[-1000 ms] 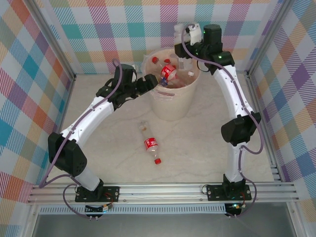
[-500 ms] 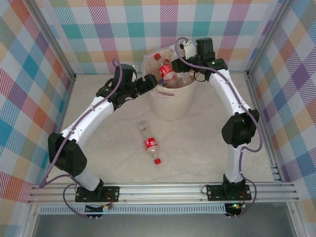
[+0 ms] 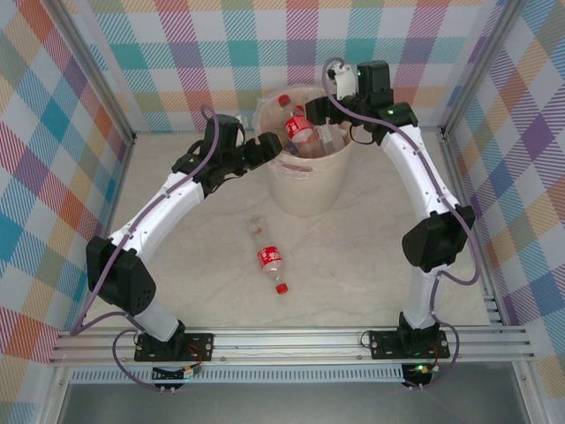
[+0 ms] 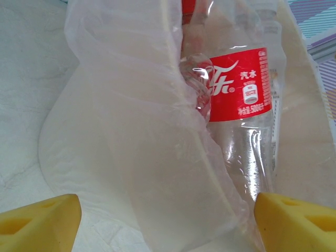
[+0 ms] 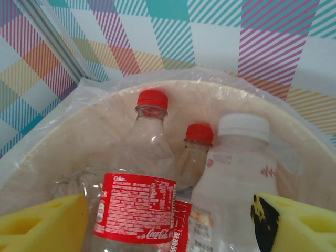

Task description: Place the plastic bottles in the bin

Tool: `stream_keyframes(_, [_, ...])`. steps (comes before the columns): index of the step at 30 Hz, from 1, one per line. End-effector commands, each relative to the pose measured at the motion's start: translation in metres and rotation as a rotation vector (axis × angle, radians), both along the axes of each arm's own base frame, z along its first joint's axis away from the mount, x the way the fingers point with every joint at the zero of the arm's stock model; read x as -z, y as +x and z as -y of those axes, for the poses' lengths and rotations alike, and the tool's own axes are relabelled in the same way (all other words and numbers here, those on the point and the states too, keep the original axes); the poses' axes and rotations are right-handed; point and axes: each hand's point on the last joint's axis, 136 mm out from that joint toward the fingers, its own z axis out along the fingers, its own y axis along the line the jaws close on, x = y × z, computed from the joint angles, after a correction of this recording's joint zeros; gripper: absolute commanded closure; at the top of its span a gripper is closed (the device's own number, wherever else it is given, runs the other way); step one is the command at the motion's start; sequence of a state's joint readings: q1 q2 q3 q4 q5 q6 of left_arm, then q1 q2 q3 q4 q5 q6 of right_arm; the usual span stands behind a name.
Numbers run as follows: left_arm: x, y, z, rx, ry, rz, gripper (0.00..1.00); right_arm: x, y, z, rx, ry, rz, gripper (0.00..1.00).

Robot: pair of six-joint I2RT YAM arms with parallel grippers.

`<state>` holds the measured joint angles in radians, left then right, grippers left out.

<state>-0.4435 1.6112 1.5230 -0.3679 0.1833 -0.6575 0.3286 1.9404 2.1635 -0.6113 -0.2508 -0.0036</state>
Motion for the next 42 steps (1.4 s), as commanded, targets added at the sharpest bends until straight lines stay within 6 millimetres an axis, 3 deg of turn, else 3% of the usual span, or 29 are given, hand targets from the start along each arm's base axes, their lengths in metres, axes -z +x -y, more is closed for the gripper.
stream_keyframes(1, [0.019, -0.002, -0.005, -0.003, 0.071, -0.055, 0.15, -0.040, -0.017, 0.006, 0.022, 0.035, 0.053, 0.20])
stream_keyframes(9, [0.019, -0.003, -0.007, -0.004, 0.076, -0.051, 0.15, -0.045, -0.032, 0.023, 0.102, 0.036, 0.018, 0.24])
stream_keyframes(12, [0.017, -0.004, -0.005, 0.009, 0.062, -0.051, 0.14, -0.049, -0.059, 0.055, 0.212, 0.024, -0.034, 0.25])
stream_keyframes(14, [0.013, -0.005, -0.001, 0.032, 0.041, -0.052, 0.14, -0.042, -0.093, 0.083, 0.270, 0.059, -0.102, 0.26])
stream_keyframes(17, [0.010, -0.002, 0.004, 0.058, 0.032, -0.057, 0.14, -0.004, -0.151, 0.112, 0.333, 0.070, -0.210, 0.27])
stream_keyframes(20, [0.006, 0.001, 0.007, 0.079, 0.021, -0.061, 0.12, 0.043, -0.203, 0.122, 0.370, 0.097, -0.348, 0.27])
stream_keyframes(22, [0.000, 0.001, 0.004, 0.083, 0.069, -0.058, 0.04, 0.077, -0.236, 0.127, 0.415, 0.159, -0.437, 0.27])
stream_keyframes(25, [-0.013, 0.000, -0.007, 0.063, 0.133, -0.030, 0.03, 0.127, -0.271, 0.129, 0.472, 0.269, -0.555, 0.28])
stream_keyframes(28, [-0.030, -0.003, -0.019, 0.033, 0.179, 0.008, 0.01, 0.170, -0.293, 0.128, 0.500, 0.331, -0.648, 0.28])
stream_keyframes(31, [-0.042, -0.009, -0.028, 0.025, 0.195, 0.026, 0.00, 0.193, -0.298, 0.124, 0.492, 0.342, -0.692, 0.27])
stream_keyframes(36, [-0.061, -0.025, -0.042, 0.009, 0.175, 0.040, 0.00, 0.208, -0.286, 0.114, 0.447, 0.318, -0.734, 0.25])
stream_keyframes(42, [-0.040, -0.066, -0.067, 0.025, 0.162, -0.095, 0.00, 0.228, -0.266, 0.107, 0.446, 0.329, -0.755, 0.22])
